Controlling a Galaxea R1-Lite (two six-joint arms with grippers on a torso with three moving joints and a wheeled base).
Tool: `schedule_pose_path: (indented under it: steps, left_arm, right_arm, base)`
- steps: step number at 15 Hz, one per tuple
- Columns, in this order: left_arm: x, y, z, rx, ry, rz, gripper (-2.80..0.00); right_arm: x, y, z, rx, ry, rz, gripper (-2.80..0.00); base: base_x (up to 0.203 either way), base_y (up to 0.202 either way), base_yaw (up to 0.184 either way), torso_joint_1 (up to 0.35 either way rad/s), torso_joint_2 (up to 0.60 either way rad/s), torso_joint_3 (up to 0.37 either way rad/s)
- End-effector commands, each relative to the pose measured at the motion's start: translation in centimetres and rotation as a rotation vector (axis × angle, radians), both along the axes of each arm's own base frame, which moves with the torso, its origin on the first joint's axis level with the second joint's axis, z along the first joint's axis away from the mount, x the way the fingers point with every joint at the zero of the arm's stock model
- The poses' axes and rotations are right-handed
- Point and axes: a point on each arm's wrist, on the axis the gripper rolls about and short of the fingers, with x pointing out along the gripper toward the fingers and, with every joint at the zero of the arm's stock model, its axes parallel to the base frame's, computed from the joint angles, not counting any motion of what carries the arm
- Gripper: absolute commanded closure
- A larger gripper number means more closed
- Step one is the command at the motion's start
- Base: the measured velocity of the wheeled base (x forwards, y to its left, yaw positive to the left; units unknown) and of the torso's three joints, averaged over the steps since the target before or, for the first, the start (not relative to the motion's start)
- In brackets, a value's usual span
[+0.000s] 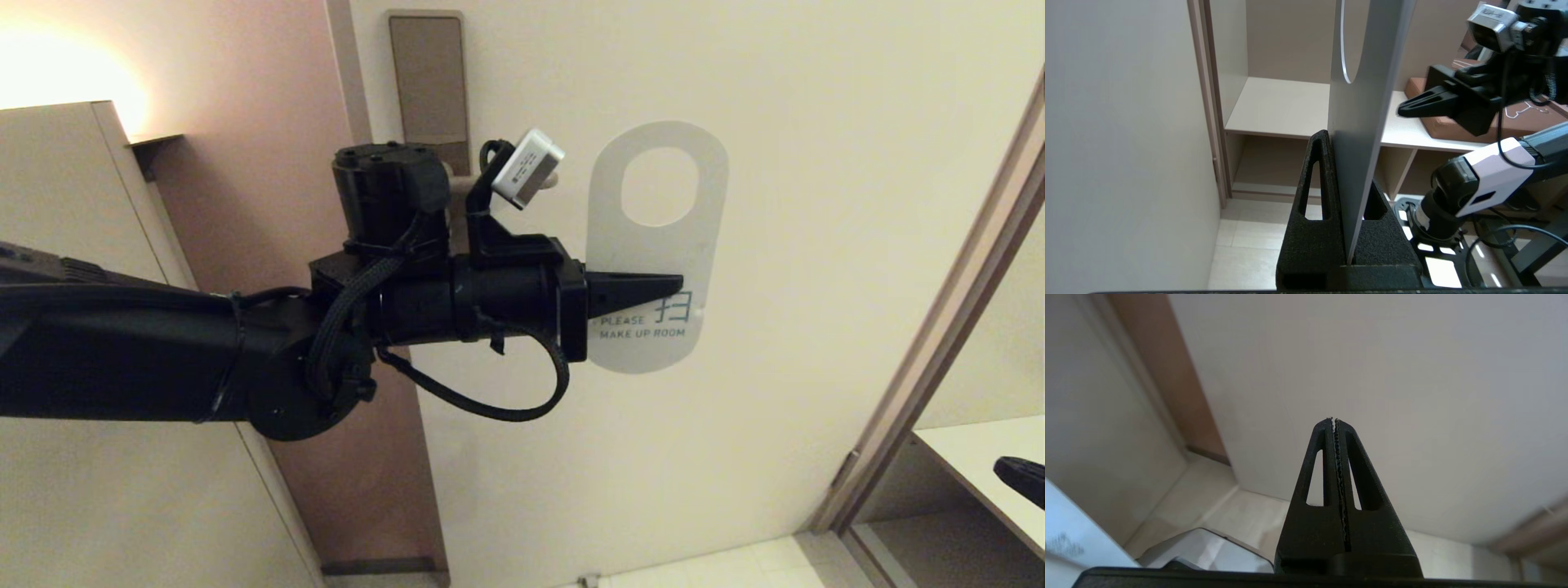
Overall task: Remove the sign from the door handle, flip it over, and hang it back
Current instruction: Hand it to the other hand
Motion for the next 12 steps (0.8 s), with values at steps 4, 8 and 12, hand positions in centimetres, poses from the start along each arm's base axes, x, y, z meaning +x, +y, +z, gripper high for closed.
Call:
schedule_pose_path:
  steps: [4, 8, 12]
  left_arm:
    - [0.9, -0.9, -0.7, 0.005, 0.007, -0.008, 0.00]
    - [1.0, -1.3, -1.2, 0.011, 0.014, -0.012, 0.00]
    - [1.2, -1.6, -1.7, 0.020, 0.023, -0.017, 0.00]
  right_arm:
    - [4.0, 0.4, -0.6, 0.012, 0.092, 0.071, 0.00]
    - [5.7, 0.6, -0.7, 0.018, 0.105, 0.120, 0.00]
    - [7.7, 1.2, -0.2, 0.007, 0.115, 0.171, 0.00]
  base:
    - [0.000, 0.000, 0.000, 0.000, 0.00, 0.000]
    - [0.000, 0.000, 0.000, 0.000, 0.00, 0.000]
    - [0.000, 0.000, 0.000, 0.000, 0.00, 0.000]
